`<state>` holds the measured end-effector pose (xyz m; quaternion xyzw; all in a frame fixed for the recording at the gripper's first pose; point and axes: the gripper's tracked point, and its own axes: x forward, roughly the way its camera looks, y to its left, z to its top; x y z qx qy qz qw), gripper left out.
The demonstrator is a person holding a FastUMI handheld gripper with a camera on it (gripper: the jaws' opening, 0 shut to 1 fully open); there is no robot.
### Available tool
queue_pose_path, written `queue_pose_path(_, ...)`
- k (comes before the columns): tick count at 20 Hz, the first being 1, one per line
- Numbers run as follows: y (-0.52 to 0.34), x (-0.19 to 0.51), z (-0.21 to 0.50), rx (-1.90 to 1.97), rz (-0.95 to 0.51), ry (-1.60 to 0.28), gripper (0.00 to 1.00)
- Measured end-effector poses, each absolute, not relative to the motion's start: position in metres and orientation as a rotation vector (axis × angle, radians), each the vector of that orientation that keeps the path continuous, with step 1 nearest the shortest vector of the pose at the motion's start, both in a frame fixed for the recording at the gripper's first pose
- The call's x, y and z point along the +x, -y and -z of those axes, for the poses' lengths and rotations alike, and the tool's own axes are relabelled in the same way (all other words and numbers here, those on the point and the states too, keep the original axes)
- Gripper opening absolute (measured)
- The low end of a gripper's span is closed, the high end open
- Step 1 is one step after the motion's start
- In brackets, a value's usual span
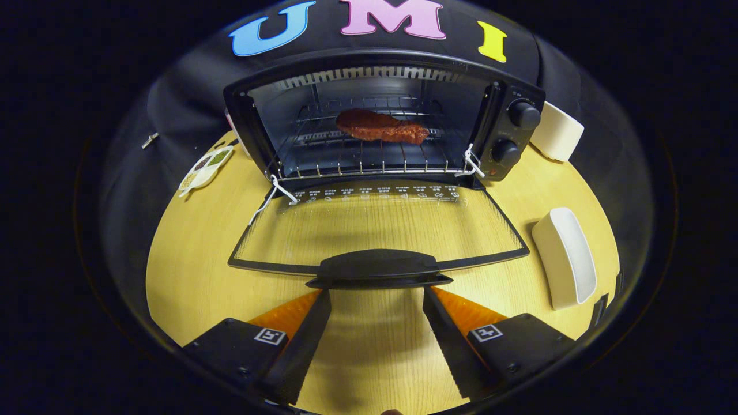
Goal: Open the toaster oven, put the food inside, and close the toaster oven door.
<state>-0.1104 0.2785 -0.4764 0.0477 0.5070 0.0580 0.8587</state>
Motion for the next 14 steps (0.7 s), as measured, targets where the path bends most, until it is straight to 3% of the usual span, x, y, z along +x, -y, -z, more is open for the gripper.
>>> queue_pose_path(14,-0.269,-0.086,0.406,0.126,-0.150,-0.824,1.00)
